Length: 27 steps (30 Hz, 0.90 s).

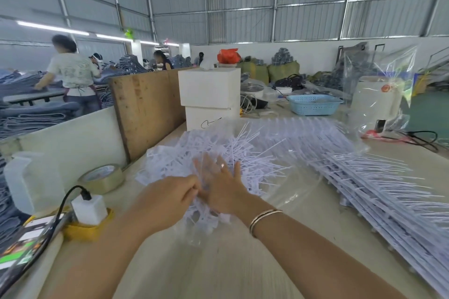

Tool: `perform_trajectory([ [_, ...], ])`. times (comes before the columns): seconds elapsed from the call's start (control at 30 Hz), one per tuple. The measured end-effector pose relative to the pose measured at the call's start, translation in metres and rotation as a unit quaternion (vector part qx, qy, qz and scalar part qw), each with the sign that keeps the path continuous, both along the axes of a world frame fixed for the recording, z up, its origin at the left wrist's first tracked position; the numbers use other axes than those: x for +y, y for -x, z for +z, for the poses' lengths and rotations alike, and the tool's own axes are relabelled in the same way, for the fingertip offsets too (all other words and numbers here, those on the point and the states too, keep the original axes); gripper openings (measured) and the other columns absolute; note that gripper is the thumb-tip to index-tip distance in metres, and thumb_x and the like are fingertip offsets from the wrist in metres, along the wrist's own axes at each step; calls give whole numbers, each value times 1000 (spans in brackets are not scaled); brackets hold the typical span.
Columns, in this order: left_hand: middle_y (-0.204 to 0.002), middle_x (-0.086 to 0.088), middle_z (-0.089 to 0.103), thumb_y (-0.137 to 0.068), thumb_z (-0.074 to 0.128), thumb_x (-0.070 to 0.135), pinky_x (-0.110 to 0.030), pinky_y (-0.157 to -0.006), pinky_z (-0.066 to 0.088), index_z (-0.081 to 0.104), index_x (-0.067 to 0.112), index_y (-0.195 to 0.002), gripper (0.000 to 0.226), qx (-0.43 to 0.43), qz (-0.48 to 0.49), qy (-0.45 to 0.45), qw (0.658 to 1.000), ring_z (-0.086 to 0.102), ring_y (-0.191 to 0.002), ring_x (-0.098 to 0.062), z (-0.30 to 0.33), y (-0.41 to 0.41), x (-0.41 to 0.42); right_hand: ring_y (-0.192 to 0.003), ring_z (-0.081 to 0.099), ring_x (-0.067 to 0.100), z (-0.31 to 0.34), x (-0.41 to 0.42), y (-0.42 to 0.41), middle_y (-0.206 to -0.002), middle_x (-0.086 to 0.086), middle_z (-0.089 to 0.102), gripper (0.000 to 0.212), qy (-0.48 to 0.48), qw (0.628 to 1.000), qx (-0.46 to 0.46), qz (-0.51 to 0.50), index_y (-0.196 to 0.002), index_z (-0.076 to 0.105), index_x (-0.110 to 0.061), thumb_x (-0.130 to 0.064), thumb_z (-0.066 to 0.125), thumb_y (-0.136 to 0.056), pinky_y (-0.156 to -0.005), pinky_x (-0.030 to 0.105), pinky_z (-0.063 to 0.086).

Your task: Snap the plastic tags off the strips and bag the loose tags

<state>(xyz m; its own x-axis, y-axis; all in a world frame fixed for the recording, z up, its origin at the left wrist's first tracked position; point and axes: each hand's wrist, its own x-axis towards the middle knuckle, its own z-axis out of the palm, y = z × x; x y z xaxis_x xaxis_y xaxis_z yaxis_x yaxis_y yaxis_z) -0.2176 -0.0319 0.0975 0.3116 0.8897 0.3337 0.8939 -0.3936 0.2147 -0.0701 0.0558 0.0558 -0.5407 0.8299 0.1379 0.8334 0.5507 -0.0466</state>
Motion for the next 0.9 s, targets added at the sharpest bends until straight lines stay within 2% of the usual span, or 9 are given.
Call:
perform_trajectory([
  [0.1, -73, 22, 59, -94, 45, 46, -21, -58, 33, 52, 33, -104, 18, 4, 42, 21, 999, 52, -65, 1, -24, -8, 13, -146, -16, 16, 19, -11, -32, -159, -5, -16, 58, 21, 995, 83, 59, -152, 12, -16, -31, 34, -101, -115, 52, -13],
  [0.2, -113, 14, 57, -81, 42, 72, -28, -80, 38, 45, 32, -120, 56, 111, 108, 0, 988, 55, -102, -11, -50, -13, 30, -146, -10, 12, 18, -24, -77, -160, -5, -5, 47, -25, 994, 78, 65, -148, 31, -20, -27, 36, -102, -116, 40, -11],
  [0.3, -123, 12, 53, -78, 37, 77, -31, -92, 36, 41, 34, -126, 65, 158, 152, -17, 975, 49, -116, -13, -63, -10, 45, -145, -16, 13, 4, -35, -118, -159, -8, -10, 60, -88, 996, -2, 4, -148, 25, -36, -60, 31, -94, -108, 48, -26],
  [0.4, -124, 15, 56, -77, 40, 77, -30, -90, 37, 43, 37, -121, 59, 140, 178, -13, 974, 51, -116, -11, -62, 3, 59, -143, -25, 23, -11, -36, -139, -153, -9, -28, 77, -80, 990, -77, -84, -148, 3, -46, -80, 22, -82, -98, 63, -29],
  [0.47, -124, 17, 57, -76, 43, 78, -30, -86, 37, 44, 38, -118, 58, 129, 196, 3, 972, 54, -114, -10, -59, 16, 65, -143, -24, 27, -20, -32, -141, -155, -4, -28, 73, -33, 991, -71, -110, -147, -5, -48, -75, 24, -86, -104, 65, -19],
  [0.57, -125, 14, 59, -78, 41, 77, -31, -81, 34, 41, 36, -121, 60, 148, 232, 26, 961, 56, -112, -12, -59, 31, 68, -144, -20, 28, -34, -23, -130, -157, -4, -25, 59, 34, 995, -2, -98, -148, 1, -44, -54, 30, -98, -112, 62, -1],
  [0.63, -120, 13, 61, -80, 39, 76, -30, -76, 33, 40, 35, -122, 60, 154, 233, 31, 960, 58, -109, -12, -63, 38, 68, -145, -16, 30, -40, -15, -117, -158, -3, -22, 54, 55, 993, 30, -97, -149, 5, -42, -42, 29, -101, -114, 58, 3],
  [0.77, -112, 13, 64, -85, 38, 70, -29, -75, 34, 38, 33, -123, 53, 142, 226, 9, 964, 60, -103, -11, -71, 32, 62, -146, -12, 28, -42, 3, -106, -159, -5, -16, 49, 54, 990, 43, -122, -148, 9, -45, -38, 24, -102, -115, 57, 2],
  [0.9, -122, 6, 59, -89, 39, 64, -29, -89, 39, 33, 30, -136, 58, 175, 271, -25, 946, 55, -113, -14, -65, 19, 54, -145, -18, 26, -40, 4, -110, -157, -5, -22, 55, 41, 992, 39, -112, -149, 5, -44, -34, 30, -101, -112, 60, -8],
])
